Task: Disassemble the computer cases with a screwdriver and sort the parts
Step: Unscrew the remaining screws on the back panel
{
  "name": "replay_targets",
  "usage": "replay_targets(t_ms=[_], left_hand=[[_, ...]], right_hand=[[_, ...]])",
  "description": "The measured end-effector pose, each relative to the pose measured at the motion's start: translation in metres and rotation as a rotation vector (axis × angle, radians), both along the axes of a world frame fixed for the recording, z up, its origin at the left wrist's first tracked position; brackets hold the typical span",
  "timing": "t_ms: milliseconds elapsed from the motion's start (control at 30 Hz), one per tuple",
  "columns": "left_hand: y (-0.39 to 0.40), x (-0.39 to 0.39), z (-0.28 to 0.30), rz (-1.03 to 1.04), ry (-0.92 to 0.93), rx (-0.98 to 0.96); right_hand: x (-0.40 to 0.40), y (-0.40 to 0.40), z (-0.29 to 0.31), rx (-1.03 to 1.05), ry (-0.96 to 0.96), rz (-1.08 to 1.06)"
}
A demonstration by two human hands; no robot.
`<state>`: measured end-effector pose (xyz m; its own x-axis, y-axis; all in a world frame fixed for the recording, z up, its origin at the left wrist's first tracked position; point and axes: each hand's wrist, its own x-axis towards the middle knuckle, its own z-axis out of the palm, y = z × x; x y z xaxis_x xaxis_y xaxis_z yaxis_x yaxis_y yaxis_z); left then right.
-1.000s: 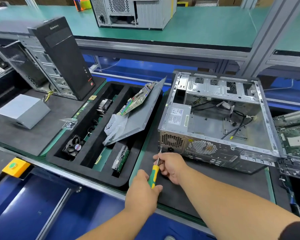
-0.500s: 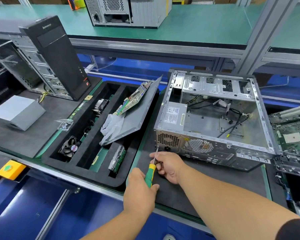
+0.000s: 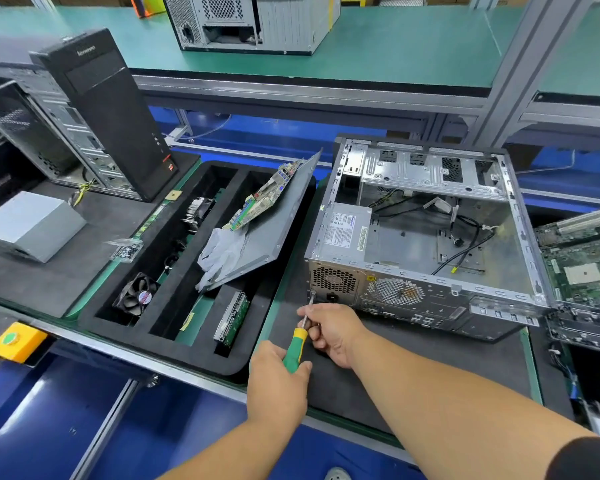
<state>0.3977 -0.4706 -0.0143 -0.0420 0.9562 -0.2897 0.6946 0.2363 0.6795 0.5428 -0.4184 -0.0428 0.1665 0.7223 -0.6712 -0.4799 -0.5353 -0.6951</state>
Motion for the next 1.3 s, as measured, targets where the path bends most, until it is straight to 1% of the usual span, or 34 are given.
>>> replay_targets(t_ms=[133,467,533,633,733,800,867,967,1033,1167,1300], left_hand=[[0.0,0.001,-0.004,0.04,-0.007,-0.006],[0.003,0.002,-0.009,0.03,-0.041,-0.04],[0.003,0.001,-0.011,0.039,-0.136,-0.083],[0.003,0.003,-0.013,0.079,-0.342,-0.231],[0.004,0.001,-0.012,0.108,-0.406,-0.31],[0.004,-0.001,-0.009,0.106,-0.404,-0.317],[0.005,-0.003,-0.004,0.079,-0.376,-0.284],[0.007,-0.007,-0.002,0.051,-0.23,-0.237],[0.008,-0.008,-0.003,0.07,-0.216,-0.229],[0.006,-0.005,-0.005,0.167,-0.435,-0.335],[0.006,-0.004,-0.001,0.22,-0.567,-0.507]], right_hand=[[-0.004,0.0,0.001,-0.02,-0.039,-0.024],[-0.004,-0.001,0.004,-0.024,-0.051,-0.03],[-0.004,-0.001,0.002,-0.021,-0.057,-0.037],[-0.002,-0.001,-0.001,-0.011,-0.068,-0.05],[-0.002,0.0,-0.004,-0.003,-0.069,-0.051],[-0.003,0.0,-0.004,0.0,-0.067,-0.051],[-0.003,0.0,-0.004,0.001,-0.062,-0.05],[-0.004,0.0,-0.003,-0.008,-0.046,-0.049],[-0.004,0.002,-0.002,-0.015,-0.037,-0.049],[-0.005,0.003,-0.002,-0.016,-0.033,-0.05],[-0.004,0.005,-0.002,-0.028,-0.04,-0.061]])
